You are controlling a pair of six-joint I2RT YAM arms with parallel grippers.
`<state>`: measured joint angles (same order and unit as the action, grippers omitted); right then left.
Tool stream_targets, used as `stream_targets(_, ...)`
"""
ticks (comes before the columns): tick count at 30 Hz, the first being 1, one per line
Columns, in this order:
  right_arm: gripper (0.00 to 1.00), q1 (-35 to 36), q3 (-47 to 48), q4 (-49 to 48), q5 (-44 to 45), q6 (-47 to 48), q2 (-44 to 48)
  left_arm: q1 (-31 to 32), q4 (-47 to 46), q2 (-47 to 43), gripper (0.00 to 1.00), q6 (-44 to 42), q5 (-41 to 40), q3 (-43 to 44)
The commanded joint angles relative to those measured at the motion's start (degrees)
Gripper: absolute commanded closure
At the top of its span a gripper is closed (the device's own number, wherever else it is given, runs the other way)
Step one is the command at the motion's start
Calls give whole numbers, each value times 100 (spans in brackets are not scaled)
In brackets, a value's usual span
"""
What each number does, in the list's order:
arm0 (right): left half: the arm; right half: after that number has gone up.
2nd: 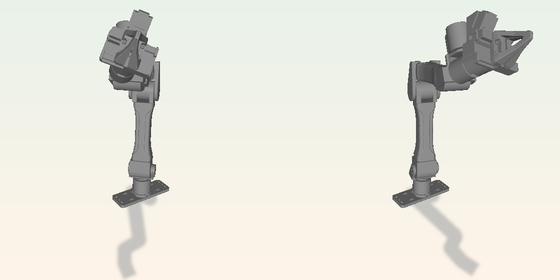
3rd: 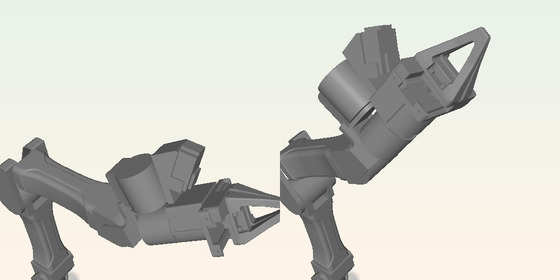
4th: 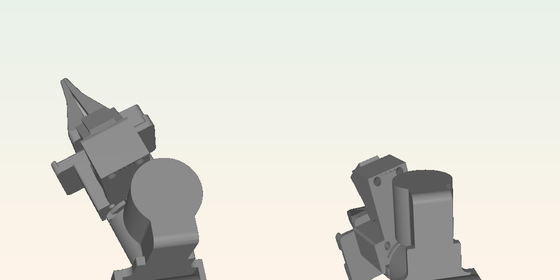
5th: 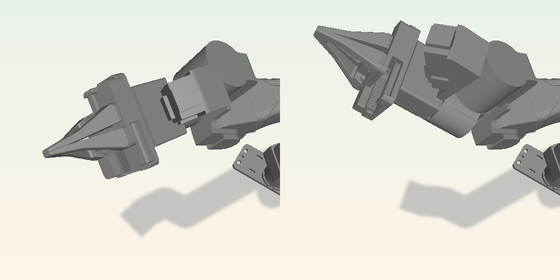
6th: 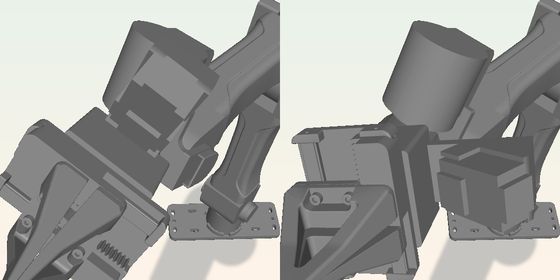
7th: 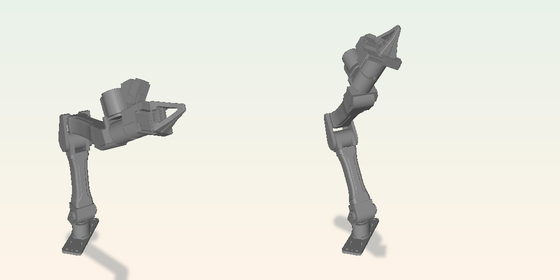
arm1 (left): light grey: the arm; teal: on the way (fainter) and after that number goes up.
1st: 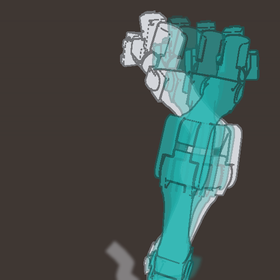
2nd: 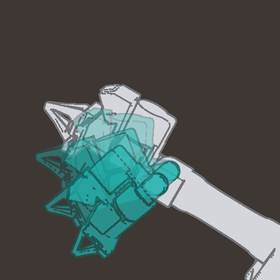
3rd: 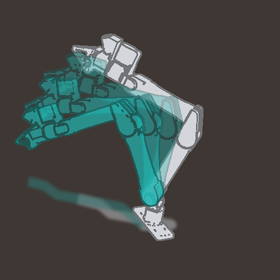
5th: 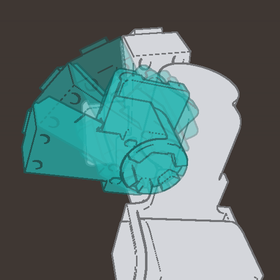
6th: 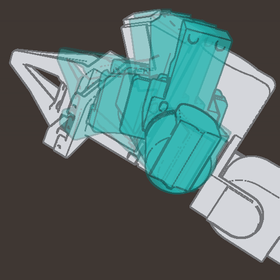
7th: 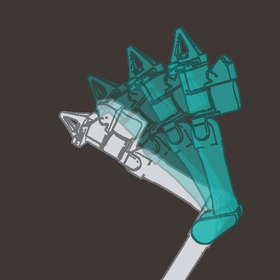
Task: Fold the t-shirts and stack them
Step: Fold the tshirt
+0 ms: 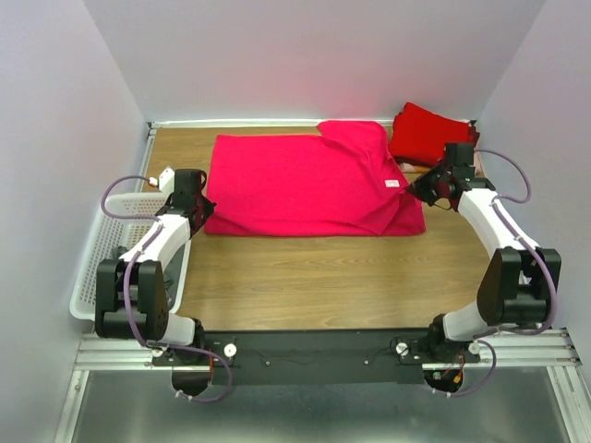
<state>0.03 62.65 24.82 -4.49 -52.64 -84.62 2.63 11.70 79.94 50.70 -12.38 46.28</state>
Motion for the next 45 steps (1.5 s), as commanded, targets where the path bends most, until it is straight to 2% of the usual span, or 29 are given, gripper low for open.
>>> stream_targets(1, 99, -302, 282, -276, -280, 52, -230, -17, -1, 214, 100, 72, -361, 302)
stream_targets(13, 99, -662, 766, -460, -676, 123, -810, -26, 7, 812, 100, 283, -396, 742)
stream_targets(45, 99, -812, 1381, -742, -1159, 114, -1952, -61, 51, 1691, 100, 379, -555, 1366)
